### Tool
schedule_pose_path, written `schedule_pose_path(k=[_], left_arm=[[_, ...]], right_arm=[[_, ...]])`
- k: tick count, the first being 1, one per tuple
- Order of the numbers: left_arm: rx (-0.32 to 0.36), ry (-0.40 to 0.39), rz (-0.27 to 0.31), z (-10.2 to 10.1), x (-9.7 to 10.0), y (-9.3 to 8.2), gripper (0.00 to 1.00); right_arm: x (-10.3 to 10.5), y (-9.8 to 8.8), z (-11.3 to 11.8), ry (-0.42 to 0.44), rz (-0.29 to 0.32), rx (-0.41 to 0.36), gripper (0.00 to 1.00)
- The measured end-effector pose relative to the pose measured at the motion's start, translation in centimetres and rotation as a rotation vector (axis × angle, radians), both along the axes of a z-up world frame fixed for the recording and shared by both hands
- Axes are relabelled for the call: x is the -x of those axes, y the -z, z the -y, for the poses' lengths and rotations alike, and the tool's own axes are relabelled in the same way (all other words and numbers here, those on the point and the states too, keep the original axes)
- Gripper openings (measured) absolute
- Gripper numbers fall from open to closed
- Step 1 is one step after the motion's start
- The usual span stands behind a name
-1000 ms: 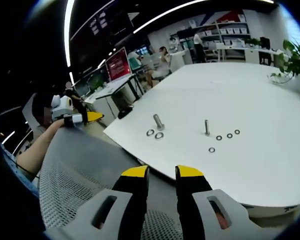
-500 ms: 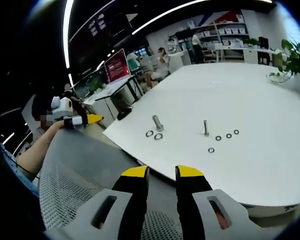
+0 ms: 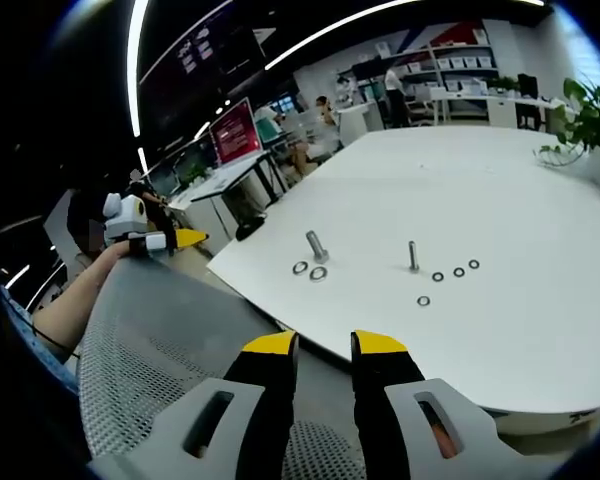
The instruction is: Place the washer onto the threaded stud by aligning its center hole with the stud, sliding it down to the base, and recovering from edge contact or off-axis alignment until the washer reaches the visible bottom stop.
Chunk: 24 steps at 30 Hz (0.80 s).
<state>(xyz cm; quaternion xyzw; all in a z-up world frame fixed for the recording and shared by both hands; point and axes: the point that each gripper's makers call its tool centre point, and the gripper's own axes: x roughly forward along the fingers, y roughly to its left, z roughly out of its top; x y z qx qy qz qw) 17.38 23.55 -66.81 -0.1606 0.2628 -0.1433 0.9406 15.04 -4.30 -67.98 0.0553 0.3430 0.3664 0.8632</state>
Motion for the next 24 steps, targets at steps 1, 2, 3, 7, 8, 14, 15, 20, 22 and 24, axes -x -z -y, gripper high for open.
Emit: schedule_pose_path(k=[1, 2, 3, 7, 8, 14, 15, 20, 22, 24], left_arm=[[0.000, 0.000, 0.001, 0.00, 0.00, -0.01, 0.13], [0.000, 0.001, 0.001, 0.03, 0.00, -0.02, 0.13], [0.000, 0.001, 0.001, 0.04, 0.01, -0.02, 0.13], [0.003, -0.003, 0.004, 0.01, -0.03, -0.06, 0.13], [0.005, -0.007, 0.006, -0.02, -0.05, -0.10, 0.14], [0.004, -0.004, 0.005, 0.06, 0.00, -0.08, 0.13], [0.005, -0.005, 0.005, 0.05, -0.01, -0.09, 0.13], [0.017, -0.019, 0.011, -0.07, -0.07, -0.22, 0.13], [0.024, -0.023, 0.016, -0.09, -0.10, -0.31, 0.14], [0.024, -0.023, 0.015, -0.10, -0.10, -0.31, 0.14]], right_arm=[[0.03, 0.01, -0.02, -0.003, 0.000, 0.001, 0.24], [0.05, 0.01, -0.04, -0.004, 0.000, 0.001, 0.24], [0.08, 0.01, -0.04, -0.004, -0.001, 0.001, 0.24], [0.13, 0.05, -0.05, -0.007, -0.004, 0.003, 0.24], [0.20, 0.11, -0.06, -0.012, -0.007, 0.006, 0.24], [0.80, 0.56, -0.42, -0.068, -0.040, 0.024, 0.24], [0.88, 0.63, -0.48, -0.074, -0.046, 0.025, 0.24], [0.79, 0.50, -0.42, -0.065, -0.037, 0.020, 0.24], [0.83, 0.54, -0.43, -0.067, -0.040, 0.022, 0.24], [0.82, 0.53, -0.42, -0.065, -0.040, 0.021, 0.24]])
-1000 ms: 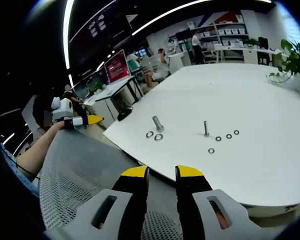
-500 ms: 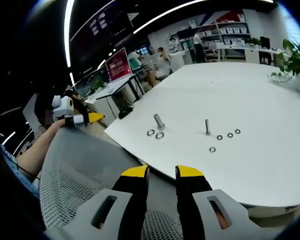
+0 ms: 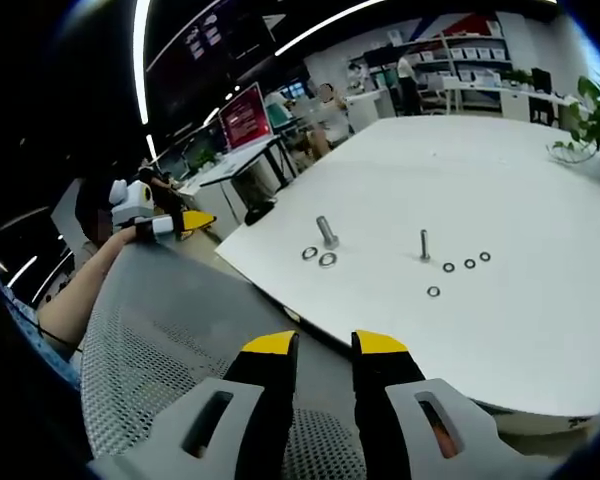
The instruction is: Place the washer onto the threaded stud by aligning its center hole with the stud, sliding it down to the base, and recovering from edge contact or off-axis alignment until the washer reaches the visible bottom stop.
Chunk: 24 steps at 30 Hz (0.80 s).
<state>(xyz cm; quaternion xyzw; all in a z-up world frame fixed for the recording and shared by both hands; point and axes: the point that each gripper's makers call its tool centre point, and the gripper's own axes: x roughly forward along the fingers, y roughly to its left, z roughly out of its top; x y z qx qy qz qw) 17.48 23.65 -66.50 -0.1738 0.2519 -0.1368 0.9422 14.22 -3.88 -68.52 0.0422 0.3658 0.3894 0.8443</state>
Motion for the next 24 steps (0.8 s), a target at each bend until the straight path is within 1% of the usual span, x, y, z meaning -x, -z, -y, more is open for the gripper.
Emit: schedule_pose_path(k=[19, 24], left_arm=[[0.006, -0.002, 0.000, -0.04, -0.07, -0.02, 0.15], [-0.010, 0.023, -0.009, 0.26, 0.11, 0.18, 0.16]], right_arm=[[-0.09, -0.07, 0.08, 0.012, 0.003, -0.006, 0.24], [-0.02, -0.01, 0.04, 0.005, 0.002, -0.003, 0.24]])
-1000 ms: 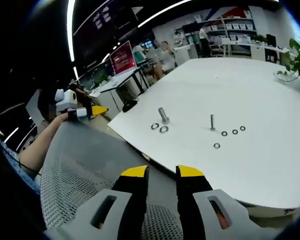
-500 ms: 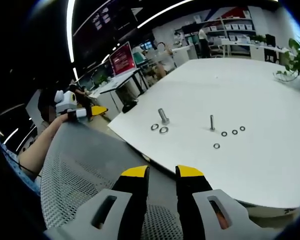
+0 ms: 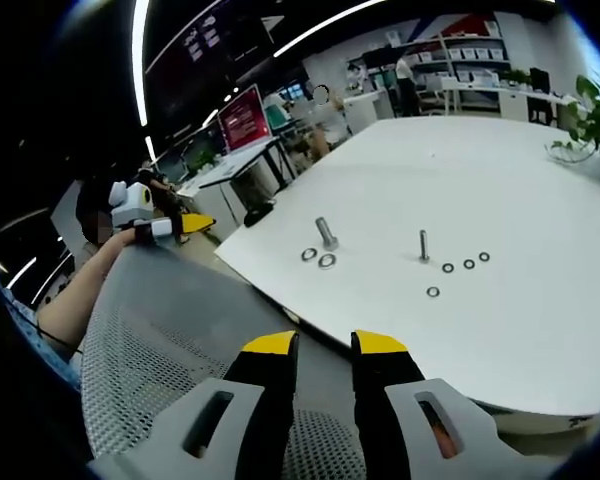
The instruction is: Place the washer onto the threaded stud by aligning its center hole with the stud, sliding it down to the base, and recovering from edge contact or off-axis alignment until the washer reaches the visible bottom stop.
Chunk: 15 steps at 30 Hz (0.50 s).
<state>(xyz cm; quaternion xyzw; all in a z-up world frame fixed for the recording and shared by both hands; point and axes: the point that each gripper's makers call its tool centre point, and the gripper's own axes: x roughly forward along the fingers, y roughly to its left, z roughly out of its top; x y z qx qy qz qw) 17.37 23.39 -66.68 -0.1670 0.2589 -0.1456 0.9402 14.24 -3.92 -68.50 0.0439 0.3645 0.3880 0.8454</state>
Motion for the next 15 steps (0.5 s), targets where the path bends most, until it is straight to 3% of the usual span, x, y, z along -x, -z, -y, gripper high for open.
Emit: schedule_pose_path(k=[5, 15], left_arm=[[-0.006, 0.043, -0.017, 0.54, 0.27, 0.34, 0.32], [-0.023, 0.043, -0.032, 0.41, 0.29, 0.66, 0.35]], right_arm=[[0.01, -0.01, -0.04, -0.001, 0.000, 0.000, 0.24], [0.00, -0.11, -0.12, -0.004, 0.005, -0.004, 0.24]])
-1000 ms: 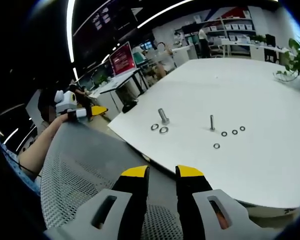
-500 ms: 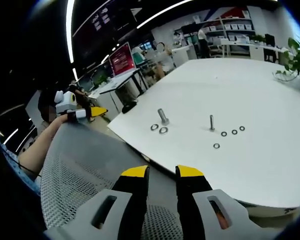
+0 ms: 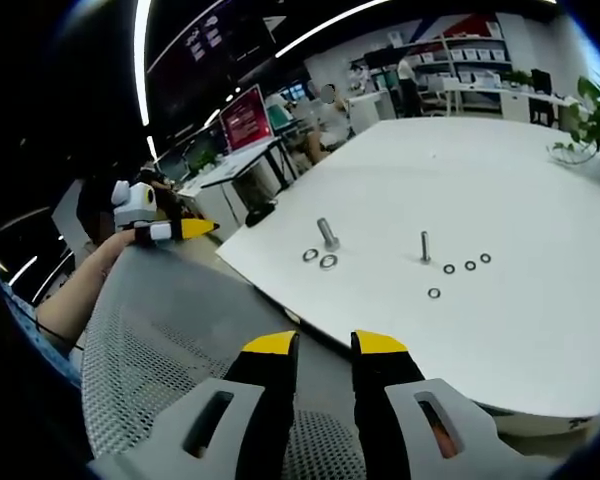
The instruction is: Place the washer onto the threaded stud by aligning its center hole with the stud, sliding it down to the base, and recovering from edge contact or off-axis alignment until the washer reaches the visible bottom stop.
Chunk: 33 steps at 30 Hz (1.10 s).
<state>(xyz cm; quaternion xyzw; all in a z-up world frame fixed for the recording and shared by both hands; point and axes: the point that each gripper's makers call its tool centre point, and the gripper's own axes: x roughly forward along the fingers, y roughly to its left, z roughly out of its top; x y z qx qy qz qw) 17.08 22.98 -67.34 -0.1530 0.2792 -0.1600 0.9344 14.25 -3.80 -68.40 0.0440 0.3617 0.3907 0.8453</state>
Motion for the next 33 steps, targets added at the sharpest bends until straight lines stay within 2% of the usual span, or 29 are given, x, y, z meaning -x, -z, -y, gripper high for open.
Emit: schedule_pose_path(k=[11, 17, 20, 24, 29, 33], left_arm=[[-0.010, -0.003, -0.001, -0.1, 0.0, 0.1, 0.30], [-0.015, 0.010, -0.007, 0.0, 0.1, 0.2, 0.31], [-0.026, 0.024, -0.017, 0.2, 0.2, 0.4, 0.27], [0.001, 0.008, -0.010, 0.1, 0.1, 0.2, 0.24], [-0.056, 0.144, -0.094, 1.3, 1.1, 1.4, 0.24], [-0.044, 0.262, -0.131, 2.2, 1.5, 1.8, 0.23]], right_arm=[[-0.1, 0.0, 0.0, -0.001, 0.004, -0.002, 0.24], [0.0, 0.2, 0.0, -0.001, -0.008, 0.010, 0.23], [-0.1, 0.2, 0.2, 0.015, -0.012, 0.010, 0.23], [-0.3, 0.3, 0.4, 0.040, -0.016, 0.005, 0.23], [-0.5, 0.6, 0.7, 0.058, -0.031, 0.020, 0.23], [-0.3, 0.7, 0.7, 0.054, -0.047, 0.023, 0.23]])
